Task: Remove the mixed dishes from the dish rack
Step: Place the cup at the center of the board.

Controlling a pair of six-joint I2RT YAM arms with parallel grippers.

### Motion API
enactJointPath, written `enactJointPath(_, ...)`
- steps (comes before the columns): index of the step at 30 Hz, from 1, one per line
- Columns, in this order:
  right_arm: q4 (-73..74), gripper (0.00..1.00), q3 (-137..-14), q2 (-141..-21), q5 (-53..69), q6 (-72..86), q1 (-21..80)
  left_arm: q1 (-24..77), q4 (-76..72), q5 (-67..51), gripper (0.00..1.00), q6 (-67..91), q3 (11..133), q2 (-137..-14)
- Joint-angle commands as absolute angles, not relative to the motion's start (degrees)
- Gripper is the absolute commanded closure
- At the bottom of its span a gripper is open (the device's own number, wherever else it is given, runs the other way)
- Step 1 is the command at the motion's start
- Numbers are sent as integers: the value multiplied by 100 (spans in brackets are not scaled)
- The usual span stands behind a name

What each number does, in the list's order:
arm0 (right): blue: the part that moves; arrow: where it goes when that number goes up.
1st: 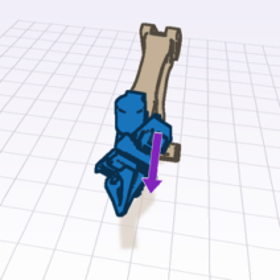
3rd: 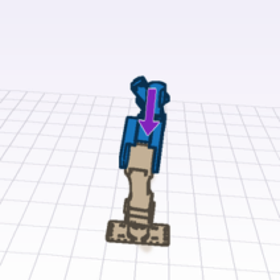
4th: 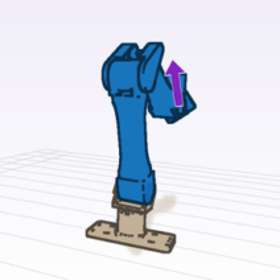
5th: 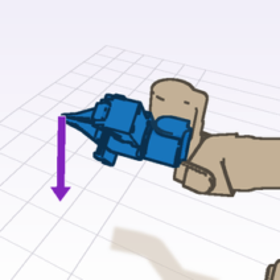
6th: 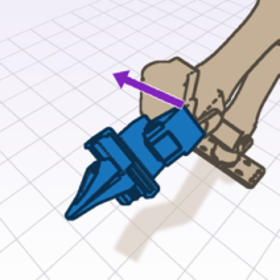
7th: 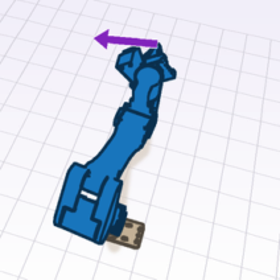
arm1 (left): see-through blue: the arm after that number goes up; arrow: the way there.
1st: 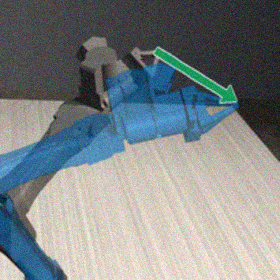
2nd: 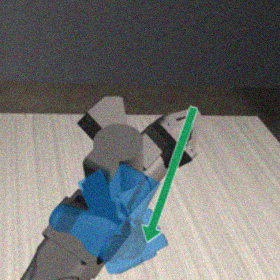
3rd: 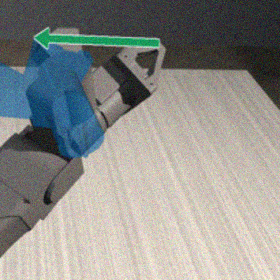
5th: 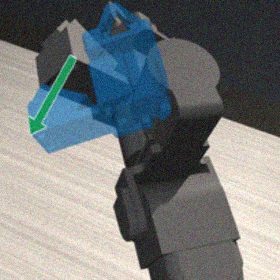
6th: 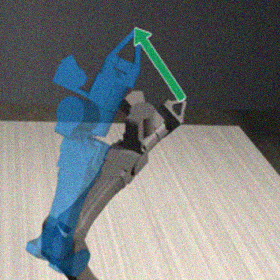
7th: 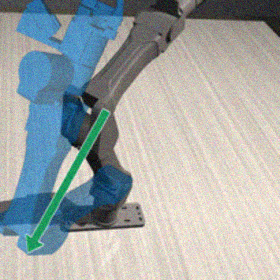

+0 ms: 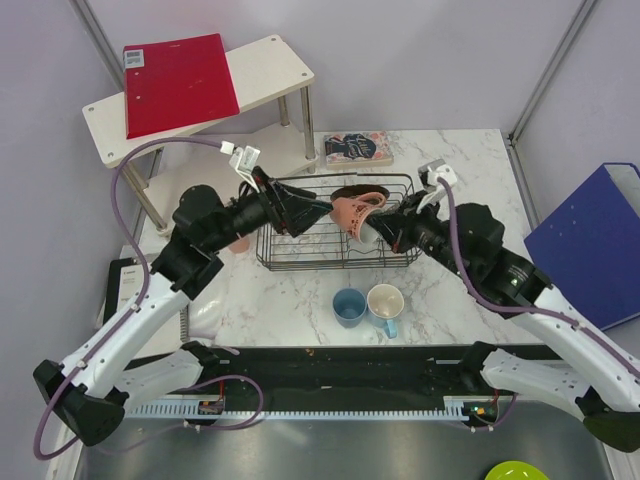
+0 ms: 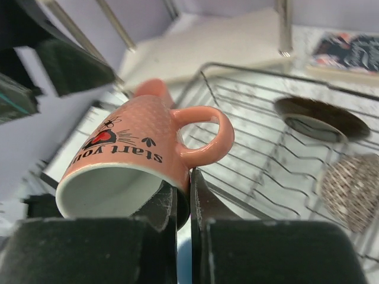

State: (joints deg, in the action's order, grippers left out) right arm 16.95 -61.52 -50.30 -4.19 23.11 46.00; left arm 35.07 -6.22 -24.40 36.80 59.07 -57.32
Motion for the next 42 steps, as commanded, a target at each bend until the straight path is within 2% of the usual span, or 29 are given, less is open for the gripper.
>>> enactJointPath(1, 3242, 100, -6644, -5387, -844, 1530, 4605, 3489, 993, -1320, 19, 2611, 5942, -5555)
enactJointPath(5, 3926, 100, -6943, -5581, -589, 915, 4614, 3489, 1405, -1046, 20, 2470, 5915, -5423)
enactJointPath(12, 4105, 100, -6935, -5292, -1511, 81, 4948, 3489, 2171, -247, 21, 1943, 5968, -5256)
enactJointPath(19, 2665, 100, -5714, -4072, -1432, -1292, 4948, 3489, 1917, -263, 22, 1749, 5582, -4818)
enactJointPath(23, 2627, 100, -5985, -4130, -1557, -1343, 4957, 3489, 1451, -351, 23, 1670, 5143, -4395)
enactJointPath(27, 2523, 100, -6152, -4306, -232, -1879, 4957, 3489, 1388, -737, 23, 1521, 5009, -4219)
enactJointPath(31, 2434, 100, -6213, -4596, 1892, -2417, 4957, 3489, 1529, -1177, 23, 1328, 5168, -4254)
enactJointPath(34, 2609, 100, -6389, -4886, 3044, -2530, 4957, 3489, 1757, -1607, 24, 1134, 5449, -4315)
enactJointPath(42, 3813, 100, -6873, -4913, 4051, -2918, 5159, 3568, 1855, -3539, 34, 695, 5616, -4570)
